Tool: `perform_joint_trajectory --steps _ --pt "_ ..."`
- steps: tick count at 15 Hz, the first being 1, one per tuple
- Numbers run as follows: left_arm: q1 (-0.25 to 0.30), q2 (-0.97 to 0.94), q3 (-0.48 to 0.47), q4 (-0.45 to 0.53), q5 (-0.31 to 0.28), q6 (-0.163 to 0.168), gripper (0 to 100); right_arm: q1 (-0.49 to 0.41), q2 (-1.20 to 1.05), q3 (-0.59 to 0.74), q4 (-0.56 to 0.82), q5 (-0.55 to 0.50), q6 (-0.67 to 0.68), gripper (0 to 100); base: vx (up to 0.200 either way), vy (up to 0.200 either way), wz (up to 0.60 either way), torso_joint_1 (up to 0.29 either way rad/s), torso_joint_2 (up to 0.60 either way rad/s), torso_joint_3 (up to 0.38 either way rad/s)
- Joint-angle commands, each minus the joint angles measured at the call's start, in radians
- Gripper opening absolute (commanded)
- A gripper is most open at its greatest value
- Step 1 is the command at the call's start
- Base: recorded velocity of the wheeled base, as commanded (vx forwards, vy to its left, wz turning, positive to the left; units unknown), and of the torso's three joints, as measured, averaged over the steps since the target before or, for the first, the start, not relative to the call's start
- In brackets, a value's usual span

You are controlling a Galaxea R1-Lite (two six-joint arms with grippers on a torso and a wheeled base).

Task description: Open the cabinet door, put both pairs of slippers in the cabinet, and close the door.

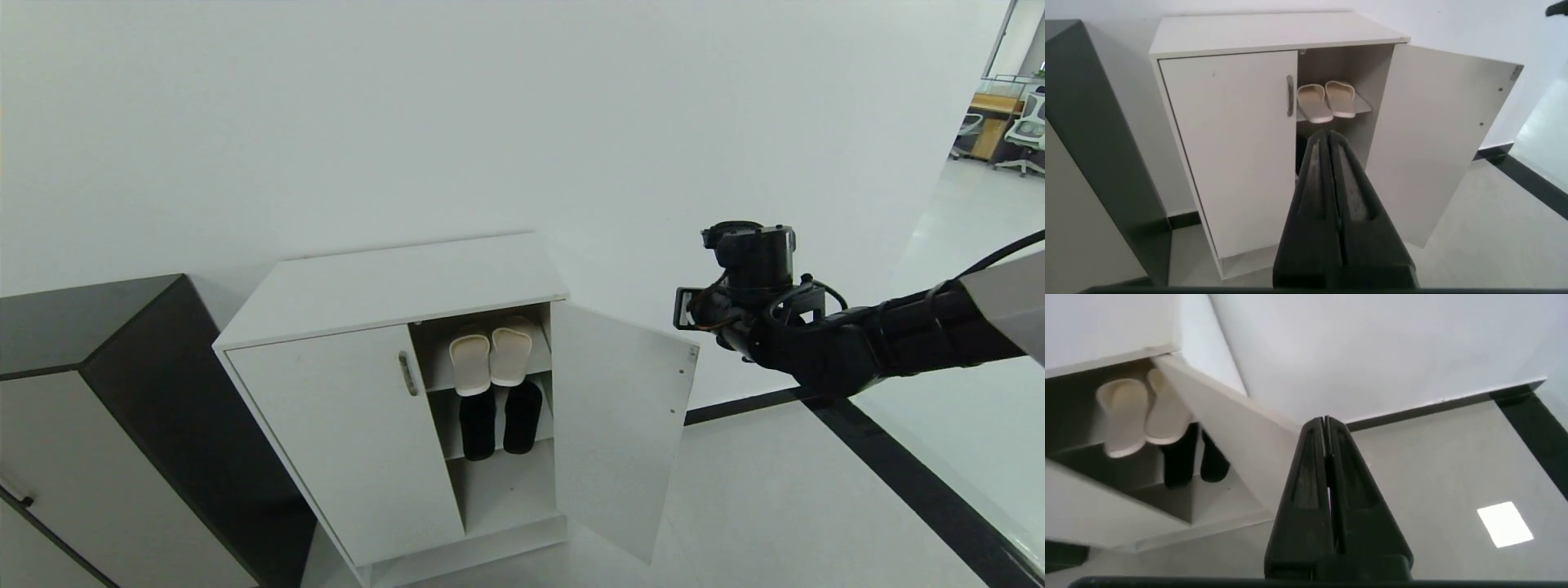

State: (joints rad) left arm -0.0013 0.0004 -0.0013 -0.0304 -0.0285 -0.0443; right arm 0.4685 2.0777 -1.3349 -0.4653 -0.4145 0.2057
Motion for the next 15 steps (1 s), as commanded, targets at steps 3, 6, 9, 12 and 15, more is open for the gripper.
perform_joint_trajectory --steps 3,6,9,12,15 --pt "0.0 0.001 0.0 0.0 -0.001 0.0 0 -0.025 0.136 -0.053 -0.007 0.011 0.001 0 0.0 0.0 0.0 0.0 0.0 0.0" --pt "0.0 0.001 0.0 0.0 0.001 0.0 0 -0.039 0.197 -0.096 -0.01 0.011 0.001 0 0.0 0.0 0.0 0.0 0.0 0.0" --pt "0.0 0.001 0.0 0.0 -0.001 0.0 0 -0.054 0.231 -0.133 -0.01 0.011 0.001 0 0.0 0.0 0.0 0.0 0.0 0.0" --pt "0.0 0.001 0.0 0.0 -0.001 0.0 0 -0.054 0.237 -0.13 -0.009 0.011 0.001 0 0.0 0.0 0.0 0.0 0.0 0.0" --pt "0.0 0.001 0.0 0.0 -0.001 0.0 0 -0.053 0.234 -0.118 -0.009 0.009 0.001 0 0.0 0.0 0.0 0.0 0.0 0.0"
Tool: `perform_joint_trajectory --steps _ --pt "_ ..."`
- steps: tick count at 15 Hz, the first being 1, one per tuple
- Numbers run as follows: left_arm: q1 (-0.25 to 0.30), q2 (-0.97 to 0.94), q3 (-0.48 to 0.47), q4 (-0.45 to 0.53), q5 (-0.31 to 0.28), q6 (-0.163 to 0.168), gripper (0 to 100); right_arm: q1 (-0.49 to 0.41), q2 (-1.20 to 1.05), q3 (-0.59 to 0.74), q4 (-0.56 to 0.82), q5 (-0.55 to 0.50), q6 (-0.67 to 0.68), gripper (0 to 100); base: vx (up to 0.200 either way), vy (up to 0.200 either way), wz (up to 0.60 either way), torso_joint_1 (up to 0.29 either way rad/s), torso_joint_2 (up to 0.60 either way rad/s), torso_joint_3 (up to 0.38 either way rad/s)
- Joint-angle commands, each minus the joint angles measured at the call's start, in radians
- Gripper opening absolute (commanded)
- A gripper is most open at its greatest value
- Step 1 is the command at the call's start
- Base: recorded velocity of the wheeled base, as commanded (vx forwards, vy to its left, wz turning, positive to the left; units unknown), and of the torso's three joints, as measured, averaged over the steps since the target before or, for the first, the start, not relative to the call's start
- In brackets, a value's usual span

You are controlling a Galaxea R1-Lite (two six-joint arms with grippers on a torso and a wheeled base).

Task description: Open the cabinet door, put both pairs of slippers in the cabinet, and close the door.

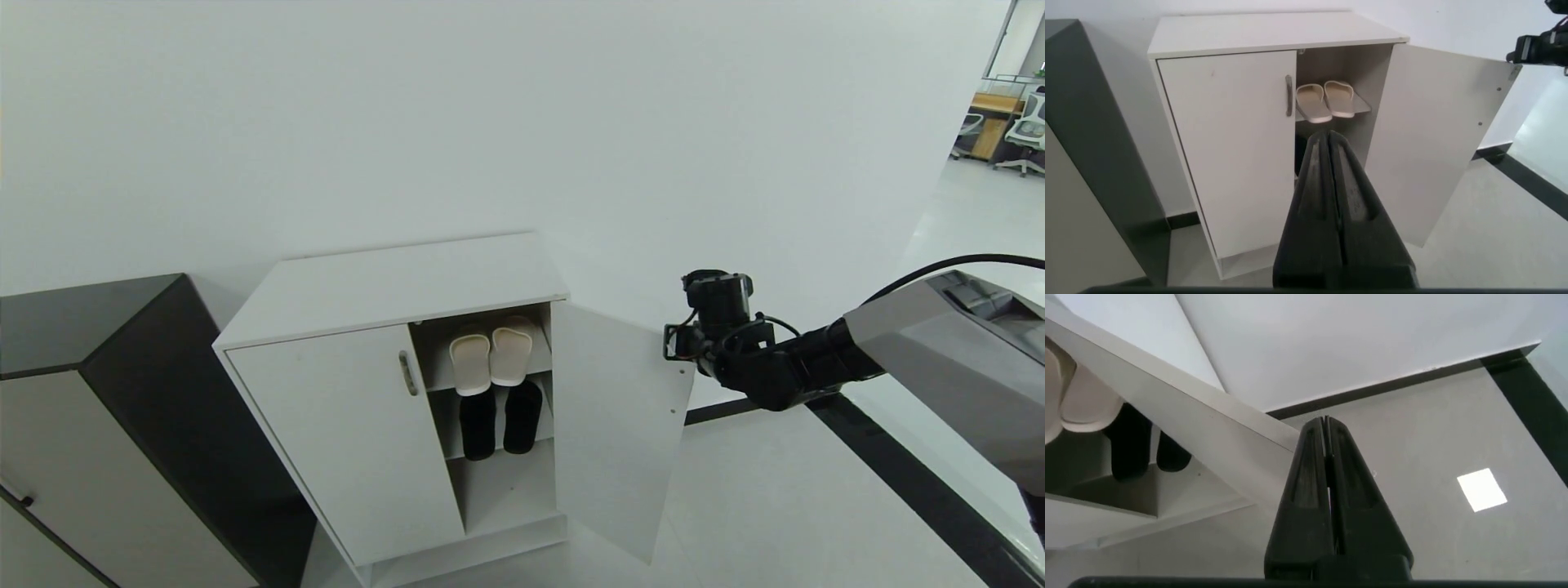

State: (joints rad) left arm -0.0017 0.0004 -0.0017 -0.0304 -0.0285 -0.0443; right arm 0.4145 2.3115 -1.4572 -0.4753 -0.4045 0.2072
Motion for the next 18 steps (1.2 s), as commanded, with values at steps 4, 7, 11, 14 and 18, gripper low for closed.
perform_joint_trajectory --steps 4,7,11,14,18 --pt "0.0 0.0 0.0 0.0 -0.001 0.0 0 0.081 -0.106 0.164 -0.029 -0.007 0.001 0 0.0 0.0 0.0 0.0 0.0 0.0" --pt "0.0 0.001 0.0 0.0 -0.001 0.0 0 0.179 -0.218 0.301 -0.086 -0.007 -0.002 0 0.0 0.0 0.0 0.0 0.0 0.0" --pt "0.0 0.001 0.0 0.0 -0.001 0.0 0 0.254 -0.293 0.385 -0.089 -0.002 0.0 0 0.0 0.0 0.0 0.0 0.0 0.0" --pt "0.0 0.001 0.0 0.0 -0.001 0.0 0 0.296 -0.319 0.452 -0.126 -0.002 -0.008 0 0.0 0.0 0.0 0.0 0.0 0.0" --pt "0.0 0.0 0.0 0.0 -0.001 0.0 0 0.317 -0.319 0.48 -0.161 -0.001 -0.019 0 0.0 0.0 0.0 0.0 0.0 0.0"
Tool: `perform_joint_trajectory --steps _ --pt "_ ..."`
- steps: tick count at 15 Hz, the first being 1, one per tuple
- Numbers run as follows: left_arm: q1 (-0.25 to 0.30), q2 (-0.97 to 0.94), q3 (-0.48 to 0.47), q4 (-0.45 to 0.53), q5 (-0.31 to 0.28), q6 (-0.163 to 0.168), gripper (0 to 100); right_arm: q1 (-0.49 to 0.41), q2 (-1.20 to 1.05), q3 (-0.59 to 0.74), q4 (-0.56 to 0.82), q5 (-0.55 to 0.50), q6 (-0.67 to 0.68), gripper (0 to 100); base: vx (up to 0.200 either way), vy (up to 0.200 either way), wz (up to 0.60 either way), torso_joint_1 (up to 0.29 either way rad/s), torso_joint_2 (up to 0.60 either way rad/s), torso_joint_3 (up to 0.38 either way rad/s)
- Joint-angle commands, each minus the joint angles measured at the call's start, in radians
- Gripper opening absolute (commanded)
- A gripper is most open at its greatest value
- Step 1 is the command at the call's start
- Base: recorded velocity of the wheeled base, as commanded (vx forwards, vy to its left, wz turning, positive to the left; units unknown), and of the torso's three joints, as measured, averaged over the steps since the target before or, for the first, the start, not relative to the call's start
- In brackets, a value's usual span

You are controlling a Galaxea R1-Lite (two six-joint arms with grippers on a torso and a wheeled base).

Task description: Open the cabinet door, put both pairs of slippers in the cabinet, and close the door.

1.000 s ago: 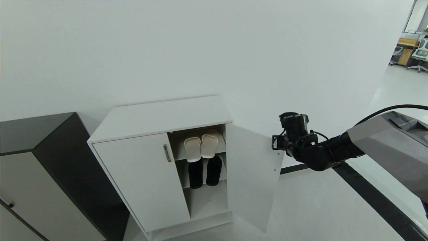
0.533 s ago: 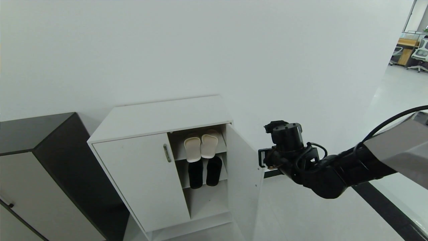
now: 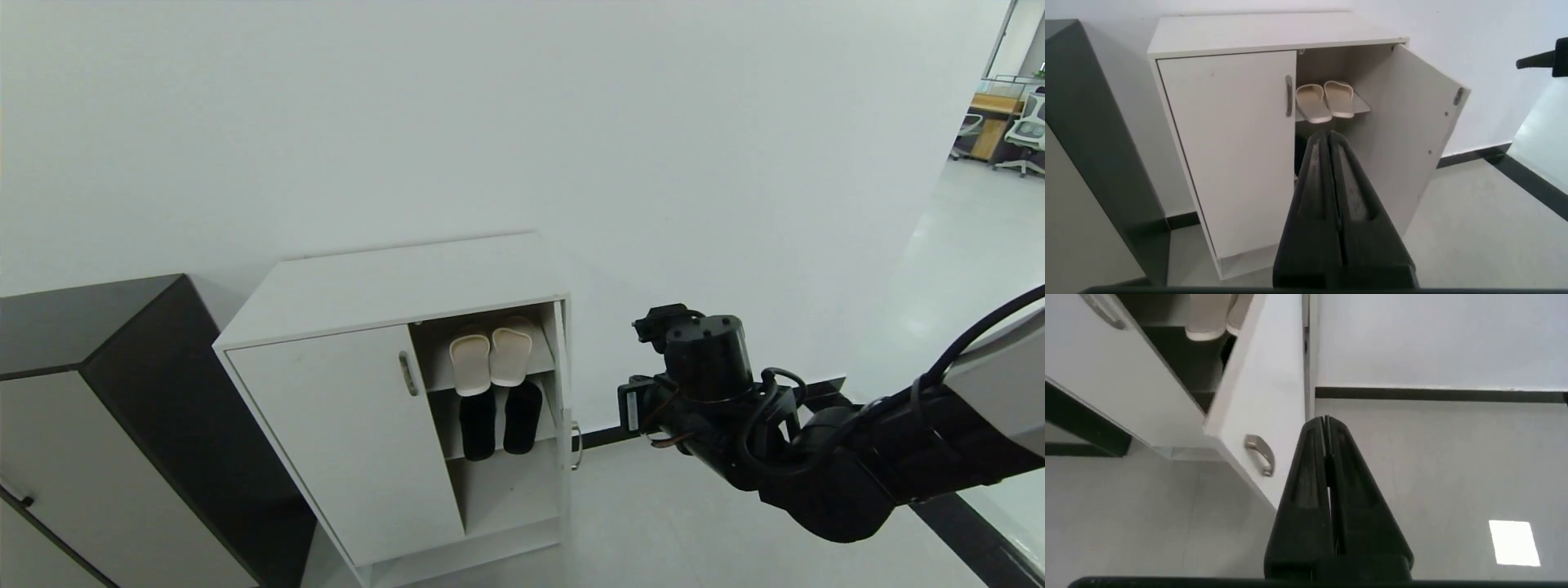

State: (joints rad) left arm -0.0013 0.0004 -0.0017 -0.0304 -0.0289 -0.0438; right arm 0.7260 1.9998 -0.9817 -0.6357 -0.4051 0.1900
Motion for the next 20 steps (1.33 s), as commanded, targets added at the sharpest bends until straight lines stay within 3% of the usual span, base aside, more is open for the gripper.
perform_joint_trajectory --steps 1,8,14,17,20 --pt "0.0 0.0 0.0 0.0 0.0 -0.001 0 0.007 -0.007 0.008 -0.001 0.0 -0.012 0 0.0 0.0 0.0 0.0 0.0 0.0" --pt "0.0 0.001 0.0 0.0 0.0 -0.001 0 0.021 0.007 0.009 -0.004 -0.001 -0.014 0 0.0 0.0 0.51 0.003 0.0 0.003" --pt "0.0 0.001 0.0 0.0 0.0 -0.001 0 -0.005 -0.007 0.061 -0.004 0.006 -0.078 0 0.0 0.0 0.0 0.0 0.0 0.0" --pt "0.0 0.001 0.0 0.0 0.0 0.001 0 -0.034 -0.006 0.126 -0.016 0.118 -0.092 0 0.0 0.0 0.0 0.0 0.0 0.0" --pt "0.0 0.001 0.0 0.001 0.0 0.001 0 -0.077 0.036 0.176 -0.137 0.213 -0.146 0 0.0 0.0 0.0 0.0 0.0 0.0"
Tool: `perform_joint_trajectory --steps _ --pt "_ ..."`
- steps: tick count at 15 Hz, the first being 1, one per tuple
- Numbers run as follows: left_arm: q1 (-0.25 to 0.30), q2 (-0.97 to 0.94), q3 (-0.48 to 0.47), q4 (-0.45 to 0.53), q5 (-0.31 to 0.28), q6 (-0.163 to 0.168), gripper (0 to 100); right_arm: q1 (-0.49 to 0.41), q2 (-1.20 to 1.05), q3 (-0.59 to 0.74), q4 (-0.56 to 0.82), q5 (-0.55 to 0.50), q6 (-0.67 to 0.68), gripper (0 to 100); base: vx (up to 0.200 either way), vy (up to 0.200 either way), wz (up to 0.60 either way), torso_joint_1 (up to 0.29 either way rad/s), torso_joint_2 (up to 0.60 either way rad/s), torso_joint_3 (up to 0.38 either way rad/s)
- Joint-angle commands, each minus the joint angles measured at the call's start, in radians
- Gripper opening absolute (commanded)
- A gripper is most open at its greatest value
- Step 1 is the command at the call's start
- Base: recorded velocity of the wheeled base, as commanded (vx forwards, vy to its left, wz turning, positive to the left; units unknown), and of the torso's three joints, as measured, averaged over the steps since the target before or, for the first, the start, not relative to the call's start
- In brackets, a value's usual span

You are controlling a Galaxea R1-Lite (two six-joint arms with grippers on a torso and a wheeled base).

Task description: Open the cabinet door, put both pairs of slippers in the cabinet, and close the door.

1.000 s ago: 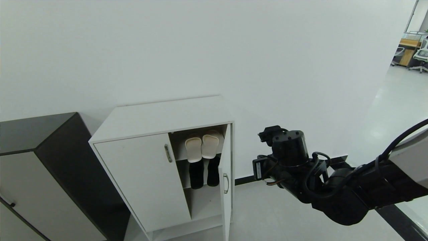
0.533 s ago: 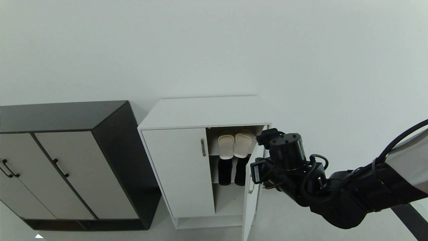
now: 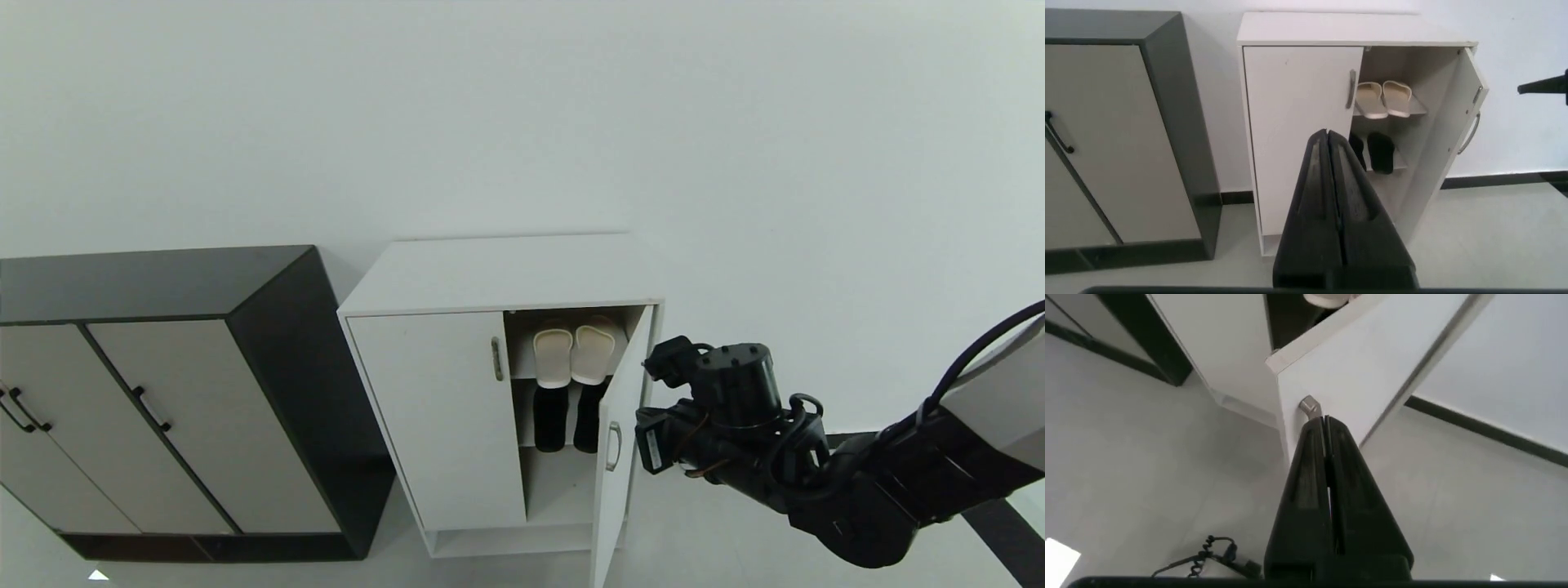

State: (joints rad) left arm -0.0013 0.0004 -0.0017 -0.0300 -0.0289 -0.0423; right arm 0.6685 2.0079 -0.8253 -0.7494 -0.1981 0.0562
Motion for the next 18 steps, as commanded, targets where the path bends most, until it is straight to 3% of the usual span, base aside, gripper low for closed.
perform_joint_trajectory --steps 1,6,18 --pt "0.0 0.001 0.0 0.001 0.0 0.001 0 -0.029 0.049 0.031 -0.076 0.008 -0.022 0 0.2 0.0 0.0 -0.002 0.0 -0.002" --pt "0.0 0.001 0.0 0.001 0.001 0.001 0 -0.037 0.052 0.066 -0.113 0.034 -0.038 0 0.2 0.0 0.0 0.0 0.0 0.002" --pt "0.0 0.0 0.0 -0.001 0.001 -0.001 0 -0.035 0.106 -0.006 -0.13 0.037 -0.052 0 0.0 0.0 0.0 0.0 0.0 0.0"
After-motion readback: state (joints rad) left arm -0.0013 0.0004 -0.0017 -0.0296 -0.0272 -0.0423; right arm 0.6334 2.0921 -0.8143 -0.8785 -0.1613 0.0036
